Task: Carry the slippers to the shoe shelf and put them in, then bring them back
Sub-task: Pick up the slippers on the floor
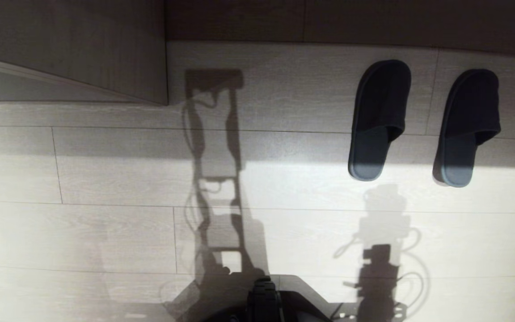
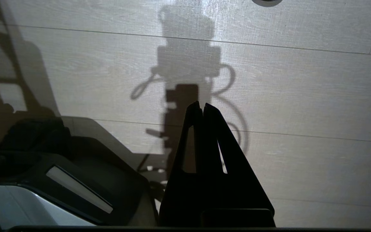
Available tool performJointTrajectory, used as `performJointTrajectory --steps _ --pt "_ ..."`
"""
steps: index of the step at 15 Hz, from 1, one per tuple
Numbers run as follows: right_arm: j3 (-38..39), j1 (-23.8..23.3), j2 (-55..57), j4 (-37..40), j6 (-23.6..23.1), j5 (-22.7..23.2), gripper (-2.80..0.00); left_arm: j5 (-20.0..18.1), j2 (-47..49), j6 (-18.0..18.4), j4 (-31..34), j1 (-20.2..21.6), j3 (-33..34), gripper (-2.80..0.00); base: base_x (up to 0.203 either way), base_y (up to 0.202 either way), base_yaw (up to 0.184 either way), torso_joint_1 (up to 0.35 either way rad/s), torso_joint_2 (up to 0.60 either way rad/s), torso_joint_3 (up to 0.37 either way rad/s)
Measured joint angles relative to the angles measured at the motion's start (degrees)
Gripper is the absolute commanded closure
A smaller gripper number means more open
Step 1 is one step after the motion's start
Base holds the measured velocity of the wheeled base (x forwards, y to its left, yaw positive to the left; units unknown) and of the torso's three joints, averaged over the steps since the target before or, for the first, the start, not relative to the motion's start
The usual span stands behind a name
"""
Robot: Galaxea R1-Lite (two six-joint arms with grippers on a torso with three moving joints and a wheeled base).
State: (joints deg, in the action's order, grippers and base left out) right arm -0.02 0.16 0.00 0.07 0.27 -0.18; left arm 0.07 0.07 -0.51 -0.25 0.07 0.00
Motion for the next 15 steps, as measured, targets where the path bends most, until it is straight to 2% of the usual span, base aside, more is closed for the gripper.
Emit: performJointTrajectory --steps 15 --pt "0.0 0.0 0.0 0.0 0.0 0.0 0.00 0.0 0.0 0.0 0.0 0.0 0.0 0.00 0.000 0.000 0.000 0.000 0.00 -0.002"
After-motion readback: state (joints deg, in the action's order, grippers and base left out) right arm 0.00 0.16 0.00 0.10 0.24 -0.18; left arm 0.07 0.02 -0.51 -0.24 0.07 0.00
